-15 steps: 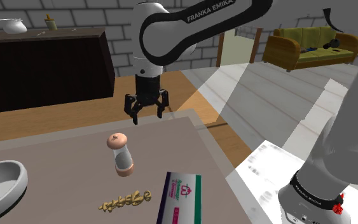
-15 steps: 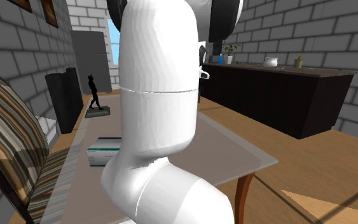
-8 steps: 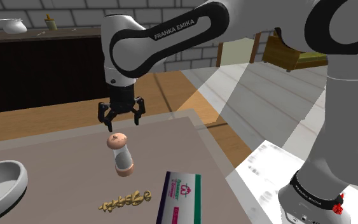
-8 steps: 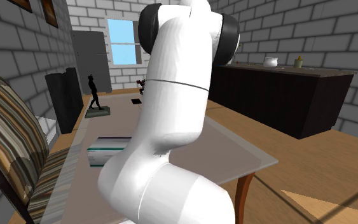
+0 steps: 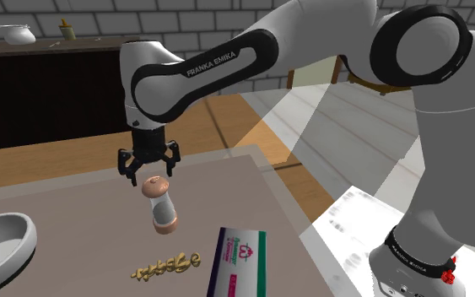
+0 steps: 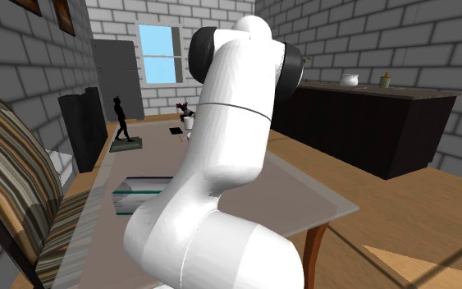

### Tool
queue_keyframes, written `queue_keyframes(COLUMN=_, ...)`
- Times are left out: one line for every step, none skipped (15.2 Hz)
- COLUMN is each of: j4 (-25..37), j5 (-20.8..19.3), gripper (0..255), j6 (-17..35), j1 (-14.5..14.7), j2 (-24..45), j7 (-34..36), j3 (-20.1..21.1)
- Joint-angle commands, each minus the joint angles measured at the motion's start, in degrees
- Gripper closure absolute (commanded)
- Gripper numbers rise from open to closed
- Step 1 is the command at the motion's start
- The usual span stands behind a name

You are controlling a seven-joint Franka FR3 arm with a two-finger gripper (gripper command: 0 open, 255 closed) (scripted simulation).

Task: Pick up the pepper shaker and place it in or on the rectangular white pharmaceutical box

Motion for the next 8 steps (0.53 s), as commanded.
queue_keyframes(j4=-0.89, j5=-0.18, gripper=0, j6=1.34, j1=0.14, j2=0.43, j7=0.12, j3=-0.07)
queue_keyframes(j4=-1.08, j5=-0.24, gripper=0, j6=1.7, j1=0.19, j2=0.6, j7=0.16, j3=-0.1)
queue_keyframes(j4=-1.06, j5=-0.25, gripper=0, j6=1.69, j1=0.2, j2=0.61, j7=0.16, j3=-0.1)
queue_keyframes(j4=-1.05, j5=-0.25, gripper=0, j6=1.69, j1=0.2, j2=0.62, j7=0.16, j3=-0.11)
queue_keyframes(j4=-1.05, j5=-0.25, gripper=0, j6=1.69, j1=0.2, j2=0.62, j7=0.16, j3=-0.11)
queue_keyframes(j4=-1.05, j5=-0.25, gripper=0, j6=1.69, j1=0.2, j2=0.62, j7=0.16, j3=-0.11)
queue_keyframes(j4=-1.05, j5=-0.25, gripper=0, j6=1.69, j1=0.2, j2=0.62, j7=0.16, j3=-0.11)
queue_keyframes(j4=-1.05, j5=-0.25, gripper=0, j6=1.69, j1=0.2, j2=0.62, j7=0.16, j3=-0.11)
